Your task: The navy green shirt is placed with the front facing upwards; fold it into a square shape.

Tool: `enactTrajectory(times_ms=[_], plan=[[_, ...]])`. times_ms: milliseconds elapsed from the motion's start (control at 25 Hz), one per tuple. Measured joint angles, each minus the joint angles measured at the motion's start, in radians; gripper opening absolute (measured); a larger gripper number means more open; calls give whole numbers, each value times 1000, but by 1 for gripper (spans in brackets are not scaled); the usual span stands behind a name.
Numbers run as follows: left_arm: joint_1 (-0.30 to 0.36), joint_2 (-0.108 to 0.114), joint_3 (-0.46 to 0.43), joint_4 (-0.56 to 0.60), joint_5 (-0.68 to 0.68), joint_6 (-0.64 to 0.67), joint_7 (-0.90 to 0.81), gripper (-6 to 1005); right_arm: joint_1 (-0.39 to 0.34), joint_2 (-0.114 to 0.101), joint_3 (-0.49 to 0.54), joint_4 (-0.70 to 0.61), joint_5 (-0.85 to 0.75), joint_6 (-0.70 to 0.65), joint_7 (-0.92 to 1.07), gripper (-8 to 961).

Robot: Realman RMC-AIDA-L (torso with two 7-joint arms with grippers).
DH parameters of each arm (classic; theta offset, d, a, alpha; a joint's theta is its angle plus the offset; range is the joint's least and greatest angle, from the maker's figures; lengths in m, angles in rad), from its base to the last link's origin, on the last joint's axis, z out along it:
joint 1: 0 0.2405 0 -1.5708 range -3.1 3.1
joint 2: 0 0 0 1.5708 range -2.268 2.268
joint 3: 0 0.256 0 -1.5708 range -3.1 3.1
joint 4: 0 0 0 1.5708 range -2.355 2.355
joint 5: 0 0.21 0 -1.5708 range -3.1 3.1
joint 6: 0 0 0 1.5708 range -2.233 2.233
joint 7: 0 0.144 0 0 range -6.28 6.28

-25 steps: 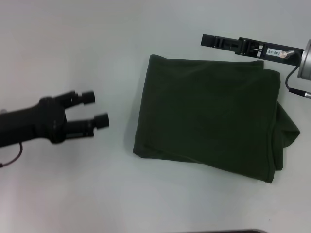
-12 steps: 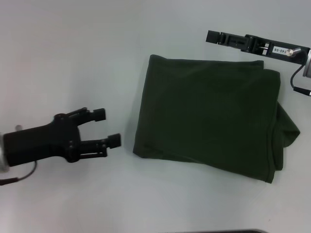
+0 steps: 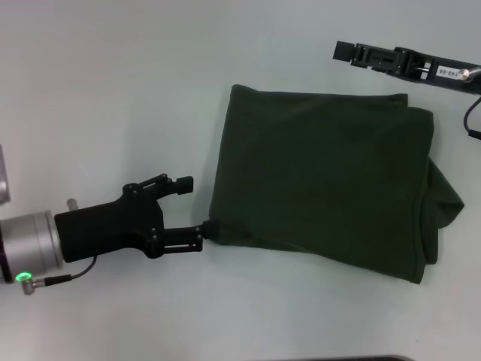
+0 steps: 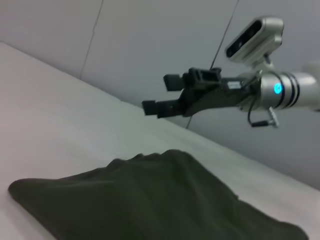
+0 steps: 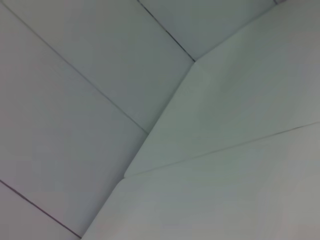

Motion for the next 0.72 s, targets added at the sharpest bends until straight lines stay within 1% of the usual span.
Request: enactTrajectory(times_ms=[280,440,520,720], plan=[[11,-1,7,-14,15,-42,52,947,0,-3,1,-13,2,-6,18,826],[15,-1,24,-20,18,-65,64,947,1,3,1,-15,2,-6,18,826],[14,-2,47,-22,19,-79,65,947,1,6,1,-15,2,-6,19,826],[5,-4,73,-44,14,-88,70,947,-3,9,1,-15,2,-8,30,825]])
